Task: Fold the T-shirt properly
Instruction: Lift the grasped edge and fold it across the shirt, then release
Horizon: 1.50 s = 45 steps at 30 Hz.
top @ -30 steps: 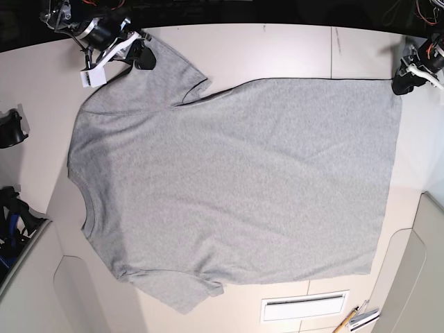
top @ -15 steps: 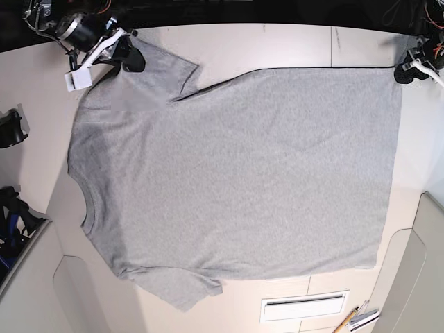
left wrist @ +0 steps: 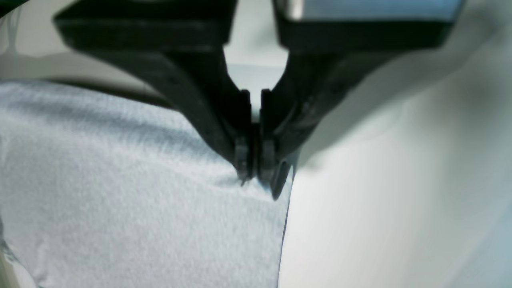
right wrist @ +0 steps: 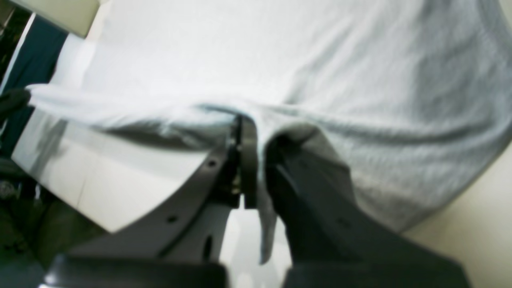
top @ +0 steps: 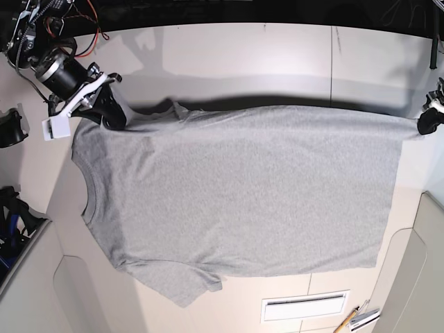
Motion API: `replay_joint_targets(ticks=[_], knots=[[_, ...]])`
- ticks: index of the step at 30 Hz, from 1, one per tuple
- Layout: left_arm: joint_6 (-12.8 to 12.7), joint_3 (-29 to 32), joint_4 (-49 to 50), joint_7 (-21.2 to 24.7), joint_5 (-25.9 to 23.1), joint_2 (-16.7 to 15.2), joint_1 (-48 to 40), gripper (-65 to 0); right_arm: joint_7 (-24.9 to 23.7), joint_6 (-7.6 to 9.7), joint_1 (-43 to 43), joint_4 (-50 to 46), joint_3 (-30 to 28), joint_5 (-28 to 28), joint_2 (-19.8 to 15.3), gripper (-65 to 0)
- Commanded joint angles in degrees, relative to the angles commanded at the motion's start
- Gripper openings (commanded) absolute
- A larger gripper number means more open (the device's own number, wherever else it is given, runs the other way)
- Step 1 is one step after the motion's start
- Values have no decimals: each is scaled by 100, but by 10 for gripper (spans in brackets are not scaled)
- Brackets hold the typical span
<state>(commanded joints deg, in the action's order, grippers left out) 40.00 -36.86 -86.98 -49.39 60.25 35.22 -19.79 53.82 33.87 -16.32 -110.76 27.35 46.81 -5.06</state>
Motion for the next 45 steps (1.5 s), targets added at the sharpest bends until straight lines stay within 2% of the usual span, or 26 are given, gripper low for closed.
replay_joint_targets(ticks=[3, 6, 11, 17, 20, 21, 23, 24, 26, 27, 28, 33, 38, 41, 43, 45], knots=[[0, 529, 11, 466, -706, 0, 404, -650, 0, 0, 492, 321, -17, -120, -2, -650], [0, 933, 55, 595, -1176, 0, 793, -650, -2, 0, 911, 776, -46, -208, -2, -650], [0, 1191, 715, 852, -1443, -2, 1447, -650, -26, 2, 1537, 1539, -50, -352, -2, -650], [0, 1235, 1683, 960, -1467, -17, 2162, -650, -341, 4, 2177, 2509, -103, -778, -2, -650], [0, 1346, 2118, 1285, -1469, -24, 2236, -650, -457, 0, 2365, 2837, -219, -905, -2, -650], [0, 1351, 2232, 1373, -1471, -31, 2234, -629, -476, 0, 2378, 2874, -243, -922, 0, -650], [0, 1349, 2424, 1462, -1471, -31, 2236, -530, -468, -2, 2374, 2876, -262, -935, 0, -650], [0, 1349, 2474, 1491, -1469, -31, 2234, -476, -466, -2, 2374, 2876, -262, -935, 0, -620], [0, 1349, 2492, 1488, -1467, -31, 2234, -345, -413, -26, 2376, 2876, -262, -931, 0, -436], [0, 1349, 2492, 1486, -1453, -31, 2234, -298, -356, -26, 2374, 2874, -262, -925, 0, -366], [0, 1349, 2492, 1440, -1399, -28, 2234, -280, -286, -24, 2374, 2861, -256, -894, 0, -330], [0, 1139, 2490, 824, -946, -28, 2232, -281, 273, -20, 2205, 2367, 160, -494, 0, -329], [0, 348, 2487, 175, -269, -24, 2159, -281, 317, -28, 1620, 1587, 920, -474, -33, -329], [0, 267, 2490, 155, -87, -31, 1932, -280, 216, -28, 1353, 1606, 1198, -483, -153, -329], [0, 267, 2490, 155, -96, -33, 1829, -278, 83, -92, 1263, 1622, 1335, -667, -190, -329], [0, 267, 2490, 155, -96, -31, 1764, -212, 7, -214, 1263, 1644, 1467, -903, -190, -329]])
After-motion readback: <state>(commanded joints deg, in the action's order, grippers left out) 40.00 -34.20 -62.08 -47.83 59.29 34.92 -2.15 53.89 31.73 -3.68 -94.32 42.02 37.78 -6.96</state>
